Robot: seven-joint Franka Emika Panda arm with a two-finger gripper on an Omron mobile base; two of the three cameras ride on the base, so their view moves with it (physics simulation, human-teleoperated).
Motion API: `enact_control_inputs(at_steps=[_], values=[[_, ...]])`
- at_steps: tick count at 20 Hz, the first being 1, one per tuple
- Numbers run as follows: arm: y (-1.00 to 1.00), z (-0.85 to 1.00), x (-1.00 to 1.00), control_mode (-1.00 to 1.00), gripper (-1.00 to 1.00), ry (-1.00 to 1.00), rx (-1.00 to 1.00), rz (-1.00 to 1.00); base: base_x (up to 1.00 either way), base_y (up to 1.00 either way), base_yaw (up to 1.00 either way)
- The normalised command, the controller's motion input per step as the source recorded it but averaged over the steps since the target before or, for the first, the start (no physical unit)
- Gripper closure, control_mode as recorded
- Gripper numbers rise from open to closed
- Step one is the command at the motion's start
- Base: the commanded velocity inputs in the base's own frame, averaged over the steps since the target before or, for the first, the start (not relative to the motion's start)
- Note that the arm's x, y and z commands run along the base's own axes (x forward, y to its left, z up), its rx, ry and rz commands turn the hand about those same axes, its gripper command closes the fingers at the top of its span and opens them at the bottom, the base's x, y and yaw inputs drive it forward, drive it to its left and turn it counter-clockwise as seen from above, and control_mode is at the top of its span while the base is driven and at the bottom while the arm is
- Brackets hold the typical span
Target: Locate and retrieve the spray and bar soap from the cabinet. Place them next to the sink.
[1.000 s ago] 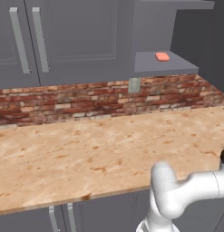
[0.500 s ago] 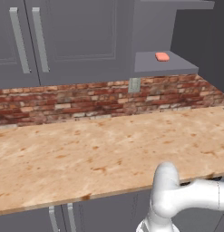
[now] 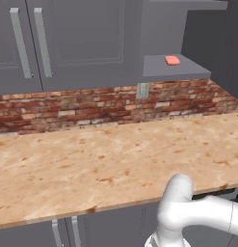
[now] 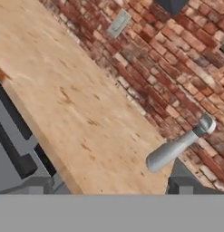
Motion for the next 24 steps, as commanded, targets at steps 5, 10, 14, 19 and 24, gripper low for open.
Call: enact_control_inputs(at_steps=[5, 10, 14, 19, 24], values=[[0.66, 0.28, 0.00, -1.00, -1.00, 0.33, -0.29, -0.01, 0.00, 0.00, 0.00], [0.57, 0.13, -0.17, -1.00, -1.00, 0.34, -0.17, -0.08, 0.00, 0.00, 0.00], [0.66, 0.11, -0.34, -1.00, -1.00, 0.24, -0.14, -0.08, 0.00, 0.00, 0.00], [0.68, 0.23, -0.26, -1.00, -1.00, 0.25, -0.18, -0.05, 0.00, 0.00, 0.00], [0.65, 0.28, -0.30, -1.00, -1.00, 0.15, -0.15, 0.00, 0.00, 0.00, 0.00]])
